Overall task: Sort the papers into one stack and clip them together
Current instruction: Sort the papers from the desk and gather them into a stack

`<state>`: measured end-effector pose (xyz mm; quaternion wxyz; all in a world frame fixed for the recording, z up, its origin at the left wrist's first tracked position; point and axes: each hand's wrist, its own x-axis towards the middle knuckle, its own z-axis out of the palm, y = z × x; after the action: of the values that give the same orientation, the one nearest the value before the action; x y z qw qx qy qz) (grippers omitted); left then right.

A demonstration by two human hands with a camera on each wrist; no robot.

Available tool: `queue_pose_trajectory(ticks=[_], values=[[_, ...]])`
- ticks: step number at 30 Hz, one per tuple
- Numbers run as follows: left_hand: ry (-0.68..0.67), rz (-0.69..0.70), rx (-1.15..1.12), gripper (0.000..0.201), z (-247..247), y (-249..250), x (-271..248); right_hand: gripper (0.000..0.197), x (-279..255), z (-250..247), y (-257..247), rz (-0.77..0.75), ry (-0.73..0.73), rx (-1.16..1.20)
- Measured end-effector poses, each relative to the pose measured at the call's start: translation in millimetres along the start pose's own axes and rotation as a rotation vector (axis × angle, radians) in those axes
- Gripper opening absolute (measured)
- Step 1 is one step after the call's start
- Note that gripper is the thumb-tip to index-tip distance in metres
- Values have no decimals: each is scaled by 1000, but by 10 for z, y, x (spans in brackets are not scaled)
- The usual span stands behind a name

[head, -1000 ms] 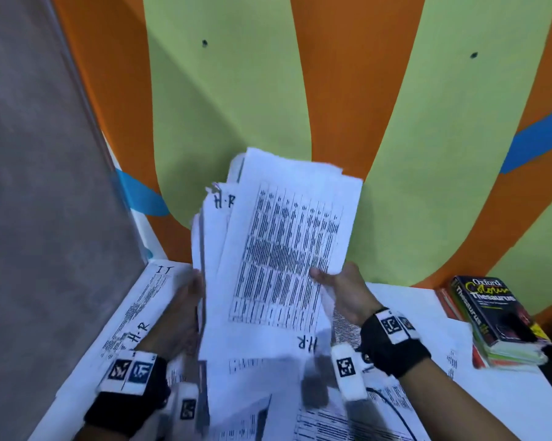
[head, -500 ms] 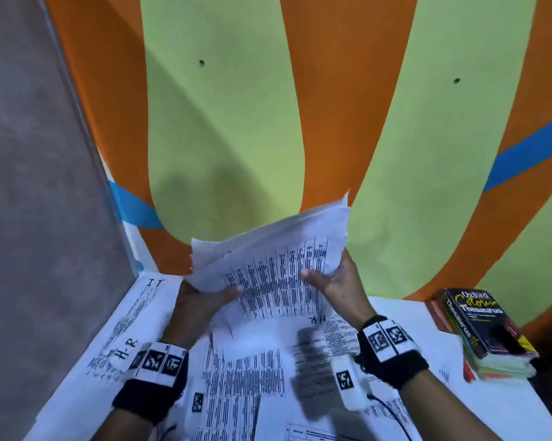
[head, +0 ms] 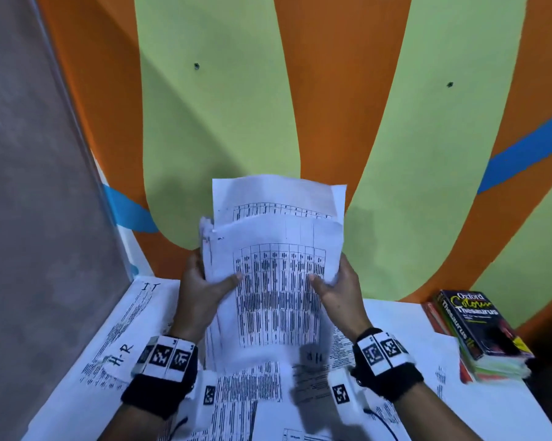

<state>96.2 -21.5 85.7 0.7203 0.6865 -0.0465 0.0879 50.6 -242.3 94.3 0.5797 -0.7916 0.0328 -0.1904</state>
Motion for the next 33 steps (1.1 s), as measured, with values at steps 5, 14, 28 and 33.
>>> queue_pose_trajectory(ticks=[5, 14, 28, 33], values=[[41, 158, 70, 50, 56, 169, 16, 55, 20, 41, -83, -77, 39, 43], [-6, 8, 20, 65, -41, -135, 46, 76, 81, -44, 113, 60, -36, 124], [-14, -17, 92, 18, 53, -128, 43, 46, 41, -7, 220, 11, 32, -83], [-47, 35, 87, 21, 61, -47, 48, 35, 21, -1, 151, -40, 51, -72]])
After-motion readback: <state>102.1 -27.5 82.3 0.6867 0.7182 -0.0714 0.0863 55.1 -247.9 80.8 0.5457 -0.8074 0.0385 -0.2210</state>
